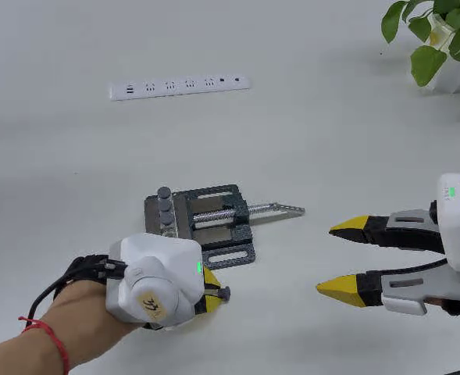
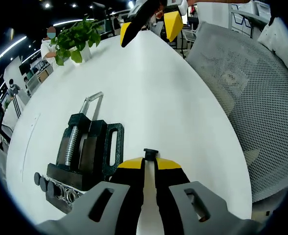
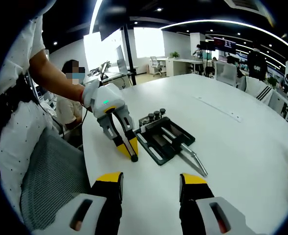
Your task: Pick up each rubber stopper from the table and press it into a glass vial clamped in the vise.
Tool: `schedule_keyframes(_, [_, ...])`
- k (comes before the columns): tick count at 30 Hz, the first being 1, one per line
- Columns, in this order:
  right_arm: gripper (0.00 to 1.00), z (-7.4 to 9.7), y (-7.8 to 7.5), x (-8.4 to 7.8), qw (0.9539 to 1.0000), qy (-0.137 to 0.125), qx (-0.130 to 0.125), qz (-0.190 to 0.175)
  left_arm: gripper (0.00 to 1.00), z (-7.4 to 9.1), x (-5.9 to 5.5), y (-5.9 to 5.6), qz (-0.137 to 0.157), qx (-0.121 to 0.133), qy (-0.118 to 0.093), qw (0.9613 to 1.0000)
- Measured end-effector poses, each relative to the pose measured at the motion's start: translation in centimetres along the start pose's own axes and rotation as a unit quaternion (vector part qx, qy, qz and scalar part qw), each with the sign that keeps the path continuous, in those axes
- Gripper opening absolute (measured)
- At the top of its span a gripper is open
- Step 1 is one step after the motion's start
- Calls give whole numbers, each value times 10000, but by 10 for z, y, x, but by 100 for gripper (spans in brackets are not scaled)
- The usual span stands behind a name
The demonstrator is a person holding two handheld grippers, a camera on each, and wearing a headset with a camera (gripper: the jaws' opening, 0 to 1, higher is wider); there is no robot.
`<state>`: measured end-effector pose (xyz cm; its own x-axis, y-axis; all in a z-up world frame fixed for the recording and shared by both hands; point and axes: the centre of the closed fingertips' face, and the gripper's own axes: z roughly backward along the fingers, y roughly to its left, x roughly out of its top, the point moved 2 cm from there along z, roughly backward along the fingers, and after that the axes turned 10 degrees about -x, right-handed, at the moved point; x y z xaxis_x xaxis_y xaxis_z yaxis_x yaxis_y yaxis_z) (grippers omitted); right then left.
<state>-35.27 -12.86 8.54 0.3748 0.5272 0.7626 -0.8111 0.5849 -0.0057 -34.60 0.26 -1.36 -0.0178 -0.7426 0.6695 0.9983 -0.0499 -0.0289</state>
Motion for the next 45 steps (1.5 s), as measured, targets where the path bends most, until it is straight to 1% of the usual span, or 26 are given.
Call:
schedule_keyframes(2, [42,-2,2,1,10000,-1,18,15,4,-1,0,-1,33,2,-27,10000])
schedule_keyframes(5, [42,-5,5,4,10000,-18,72,25,4,1,2,-3,139,21,-136,9998])
schedule_keyframes(7, [42,-6,8,6,9999,-20,108,58,4,3,5,-4,301,45,-277,9992])
schedule_keyframes(9, [41,-8,10,8,9999,-30,146,76,4,7,9,-4,394,102,-408,9983])
schedule_keyframes(11, [40,-9,13,12,9998,-62,188,77,4,13,14,-4,534,182,-585,9967])
schedule_keyframes(14, [38,-11,17,21,9995,-138,287,60,4,21,22,-3,744,304,-906,9926])
schedule_keyframes(15, [37,-11,19,26,9992,-204,335,18,4,26,29,-5,801,343,-1010,9911])
schedule_keyframes(16, [36,-10,20,30,9990,-251,357,24,4,29,32,-6,856,373,-1101,9895])
schedule_keyframes(17, [36,-10,21,35,9988,-304,396,5,4,34,35,-6,948,422,-1246,9868])
schedule_keyframes(19, [34,-9,22,42,9984,-338,455,-14,4,41,41,-6,1026,505,-1391,9836])
schedule_keyframes(21, [32,-9,25,50,9978,-387,530,6,4,50,50,-8,1167,582,-1646,9777])
schedule_keyframes(22, [32,-9,26,54,9975,-406,578,12,4,54,53,-8,1198,613,-1727,9757])
schedule_keyframes(23, [31,-9,29,59,9970,-409,655,23,4,60,61,-11,1204,648,-1802,9741])
schedule_keyframes(24, [31,-9,32,62,9967,-399,711,50,4,64,64,-11,1233,677,-1881,9720])
schedule_keyframes(25, [30,-9,35,66,9961,-382,785,139,4,70,68,-12,1270,720,-2005,9688])
schedule_keyframes(28, [29,-9,44,74,9943,-298,955,373,4,82,77,-14,1315,792,-2229,9627])
schedule_keyframes(29, [28,-10,46,76,9936,-294,1000,426,4,84,79,-14,1329,806,-2325,9601])
schedule_keyframes(30, [27,-10,49,80,9926,-312,1062,507,4,89,83,-15,1308,835,-2411,9580])
schedule_keyframes(32, [24,-10,52,85,9911,-289,1156,601,4,95,87,-17,1280,861,-2464,9568])
schedule_keyframes(34, [22,-10,57,91,9889,-295,1270,706,4,102,91,-19,1265,917,-2553,9542])
schedule_keyframes(35, [20,-11,59,92,9880,-225,1321,773,4,106,93,-20,1273,931,-2610,9524])
schedule_keyframes(37, [20,-12,62,95,9865,-238,1368,864,4,110,95,-21,1245,968,-2665,9509])
schedule_keyframes(38, [19,-12,64,96,9855,-205,1426,896,4,113,97,-22,1253,982,-2719,9491])
schedule_keyframes(39, [18,-12,66,97,9845,-186,1466,943,4,115,98,-23,1252,991,-2745,9482])
schedule_keyframes(41, [15,-12,70,100,9828,-170,1540,1006,4,118,99,-25,1264,1019,-2795,9463])
schedule_keyframes(45, [12,-12,78,105,9794,-185,1668,1126,4,123,98,-28,1287,1052,-2860,9437])
